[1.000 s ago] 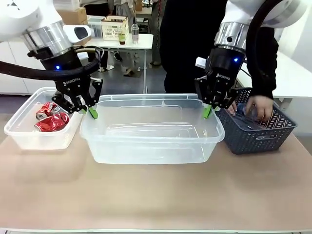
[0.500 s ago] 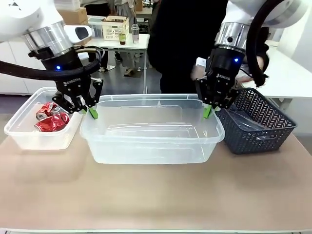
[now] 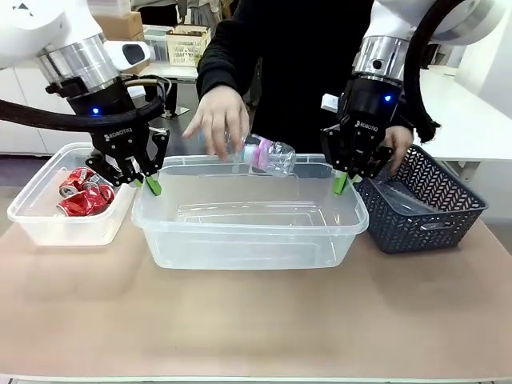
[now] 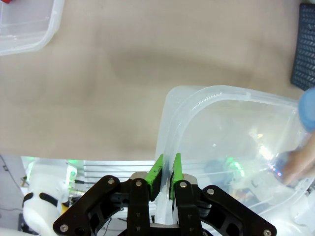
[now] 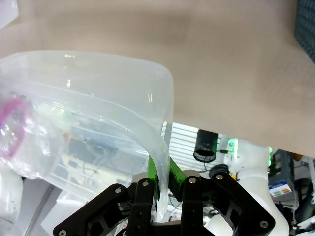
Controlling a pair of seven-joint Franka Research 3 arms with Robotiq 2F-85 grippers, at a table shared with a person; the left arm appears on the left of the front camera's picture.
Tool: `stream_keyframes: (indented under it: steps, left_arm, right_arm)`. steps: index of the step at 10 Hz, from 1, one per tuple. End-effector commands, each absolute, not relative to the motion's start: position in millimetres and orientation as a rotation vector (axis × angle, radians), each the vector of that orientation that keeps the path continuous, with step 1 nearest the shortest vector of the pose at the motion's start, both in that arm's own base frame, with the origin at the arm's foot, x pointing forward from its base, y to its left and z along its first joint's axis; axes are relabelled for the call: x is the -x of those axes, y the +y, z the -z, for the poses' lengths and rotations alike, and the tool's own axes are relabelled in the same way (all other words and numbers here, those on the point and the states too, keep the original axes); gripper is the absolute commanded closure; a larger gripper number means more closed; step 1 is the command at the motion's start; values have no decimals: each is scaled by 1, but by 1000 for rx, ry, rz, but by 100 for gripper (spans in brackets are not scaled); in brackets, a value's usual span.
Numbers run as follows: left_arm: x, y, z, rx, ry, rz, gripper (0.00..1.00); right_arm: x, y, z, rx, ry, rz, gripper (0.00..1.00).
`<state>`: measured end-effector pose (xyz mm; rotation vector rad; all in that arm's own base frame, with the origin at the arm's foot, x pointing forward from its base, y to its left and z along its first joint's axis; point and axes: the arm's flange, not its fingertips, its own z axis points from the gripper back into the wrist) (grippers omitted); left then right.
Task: Sort the waste into each basket.
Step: Offer the picked Organizing box to the human.
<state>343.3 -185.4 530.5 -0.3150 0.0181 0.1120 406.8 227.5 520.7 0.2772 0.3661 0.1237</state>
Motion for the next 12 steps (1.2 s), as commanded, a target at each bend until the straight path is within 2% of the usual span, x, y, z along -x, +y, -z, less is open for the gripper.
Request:
stream_keyframes:
  steps: [1, 12]
  left_arm:
    - [-344, -180, -532, 329, 9, -158, 99]
    - [-344, -180, -532, 329, 9, -158, 99]
  right_arm:
    - [-407, 225, -524, -287, 370, -133, 100]
    - [-407, 225, -524, -287, 370, -133, 100]
